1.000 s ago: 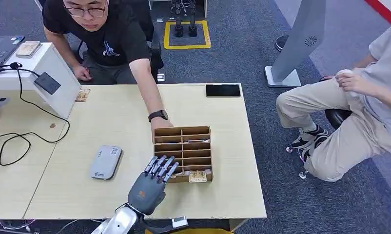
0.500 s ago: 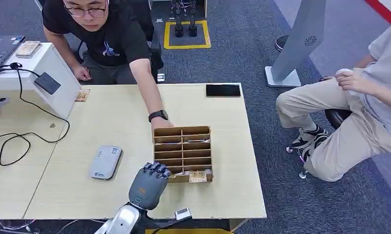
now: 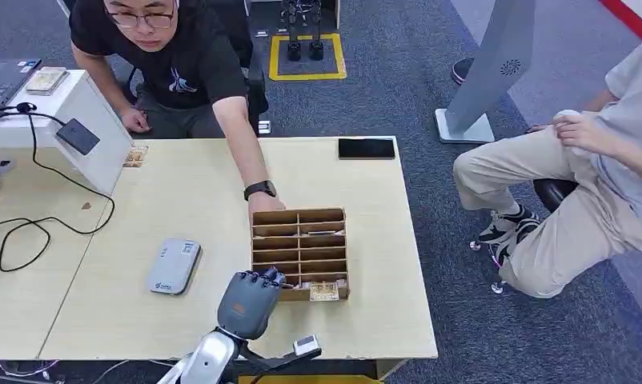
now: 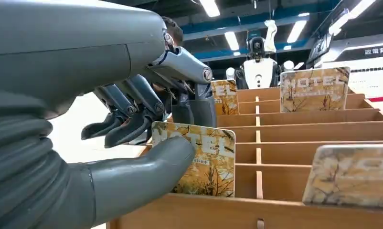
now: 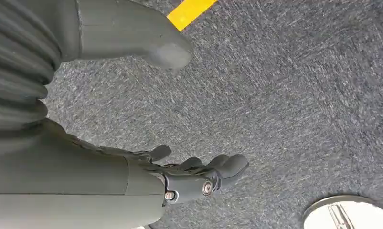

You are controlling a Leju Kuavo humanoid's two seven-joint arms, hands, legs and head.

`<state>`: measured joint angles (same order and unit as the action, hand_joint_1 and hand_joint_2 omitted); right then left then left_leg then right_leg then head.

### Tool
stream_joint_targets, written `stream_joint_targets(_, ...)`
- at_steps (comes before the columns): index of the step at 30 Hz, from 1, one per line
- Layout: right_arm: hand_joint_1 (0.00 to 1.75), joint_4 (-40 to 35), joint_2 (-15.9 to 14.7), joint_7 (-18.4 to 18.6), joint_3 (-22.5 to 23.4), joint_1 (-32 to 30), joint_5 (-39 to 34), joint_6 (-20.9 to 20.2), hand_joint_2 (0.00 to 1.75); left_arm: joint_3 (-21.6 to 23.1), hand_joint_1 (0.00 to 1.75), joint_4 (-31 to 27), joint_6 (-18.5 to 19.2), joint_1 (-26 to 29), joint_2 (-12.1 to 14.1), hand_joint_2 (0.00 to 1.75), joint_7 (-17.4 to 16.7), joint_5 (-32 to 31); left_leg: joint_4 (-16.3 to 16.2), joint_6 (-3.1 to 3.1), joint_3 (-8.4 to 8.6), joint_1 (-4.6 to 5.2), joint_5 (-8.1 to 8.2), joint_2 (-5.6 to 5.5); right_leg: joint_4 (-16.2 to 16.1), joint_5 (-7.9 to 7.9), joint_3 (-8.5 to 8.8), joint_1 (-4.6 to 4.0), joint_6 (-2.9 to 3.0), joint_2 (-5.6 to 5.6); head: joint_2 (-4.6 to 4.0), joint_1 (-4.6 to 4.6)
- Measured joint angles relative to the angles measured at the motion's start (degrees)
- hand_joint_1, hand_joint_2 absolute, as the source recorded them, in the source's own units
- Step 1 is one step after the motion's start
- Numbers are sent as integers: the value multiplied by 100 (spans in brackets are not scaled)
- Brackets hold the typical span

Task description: Pass the card to the sensor for recognition and then transmit it.

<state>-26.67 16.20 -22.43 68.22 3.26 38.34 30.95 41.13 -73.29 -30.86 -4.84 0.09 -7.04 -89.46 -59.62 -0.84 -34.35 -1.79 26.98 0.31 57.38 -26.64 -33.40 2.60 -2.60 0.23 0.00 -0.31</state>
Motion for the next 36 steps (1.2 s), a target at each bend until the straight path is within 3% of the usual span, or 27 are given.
stream_joint_targets(17, 0, 68, -9, -2, 0, 11, 0, 0, 175, -2, 175, 57, -39, -4, -46, 175, 153, 13, 0, 0, 0, 0, 0, 0, 0, 0, 1, 0, 0, 0, 0, 2)
stream_joint_targets(23, 0, 107, -11, -24, 0, 15, -2, 9, 175, -74, 175, 59, -505, 63, -94, 175, 446, 282, 0, 0, 0, 0, 0, 0, 0, 0, 1, 0, 0, 0, 0, 2)
stream_joint_targets(27, 0, 153, -15, -57, 0, 31, -35, 41, 175, -196, 175, -48, -804, 88, -157, 175, 819, 790, 0, 0, -1, 0, 0, 0, 0, 0, 1, 0, 0, 0, 0, 2)
stream_joint_targets(32, 0, 216, -33, -83, -2, 42, -33, 85, 175, -536, 175, -558, -859, 82, -205, 175, 1469, 1732, 0, 0, 0, 0, -1, 0, 0, 1, 1, 0, 0, 0, 0, 2)
stream_joint_targets(36, 0, 275, -57, -63, -13, 49, -4, 157, 175, -864, 175, -984, -861, -99, -205, 175, 1668, 2361, 0, -1, 1, -1, -2, -1, 1, 1, 1, -1, 0, -1, 0, 2)
